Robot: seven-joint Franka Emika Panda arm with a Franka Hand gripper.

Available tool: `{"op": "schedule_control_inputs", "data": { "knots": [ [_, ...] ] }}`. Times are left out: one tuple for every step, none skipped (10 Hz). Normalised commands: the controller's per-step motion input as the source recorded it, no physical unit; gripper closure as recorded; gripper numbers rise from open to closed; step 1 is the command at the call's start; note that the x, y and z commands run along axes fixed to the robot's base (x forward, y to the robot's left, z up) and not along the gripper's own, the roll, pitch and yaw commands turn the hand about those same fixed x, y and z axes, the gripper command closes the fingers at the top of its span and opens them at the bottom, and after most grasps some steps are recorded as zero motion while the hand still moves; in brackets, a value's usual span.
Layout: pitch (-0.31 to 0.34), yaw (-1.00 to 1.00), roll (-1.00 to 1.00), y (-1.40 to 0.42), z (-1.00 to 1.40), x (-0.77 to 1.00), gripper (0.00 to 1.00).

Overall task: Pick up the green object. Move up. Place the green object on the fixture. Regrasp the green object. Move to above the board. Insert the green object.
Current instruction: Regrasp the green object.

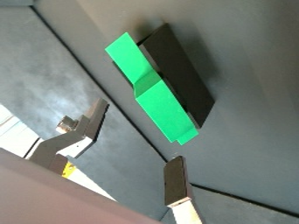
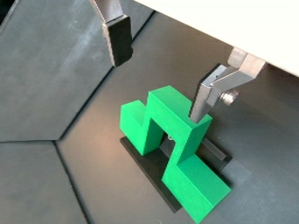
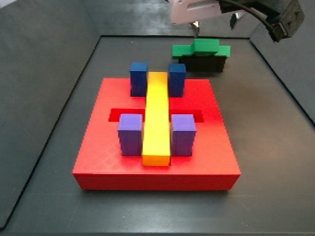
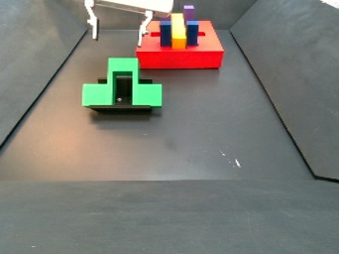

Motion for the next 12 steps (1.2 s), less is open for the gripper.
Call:
{"op": "schedule_control_inputs", "data": {
  "knots": [
    [0.160, 0.00, 0.53, -0.12, -0.03, 0.23, 0.00],
    [0.243, -0.02, 0.43, -0.02, -0.12, 0.11, 0.00],
    [0.334, -0.14, 0.23, 0.00, -0.12, 0.01, 0.00],
    [0.357, -0.15, 0.16, -0.03, -0.14, 0.00, 0.00],
    [0.343, -0.12, 0.11, -0.07, -0.15, 0.00, 0.00],
    [0.326, -0.09, 0.12, -0.09, -0.13, 0.00, 0.00],
    [0.323, -0.08, 0.16, -0.08, -0.13, 0.04, 0.00],
    [0.303, -0.07, 0.21, -0.11, -0.11, 0.06, 0.00],
    [0.194, 0.00, 0.30, -0.16, -0.07, 0.11, 0.00],
    [0.103, 0.00, 0.51, -0.12, -0.17, 0.15, 0.00],
    [0.089, 0.00, 0.53, -0.12, -0.20, 0.10, 0.00],
    [0.077, 0.00, 0.51, -0.13, -0.24, 0.07, 0.00]
  ]
}}
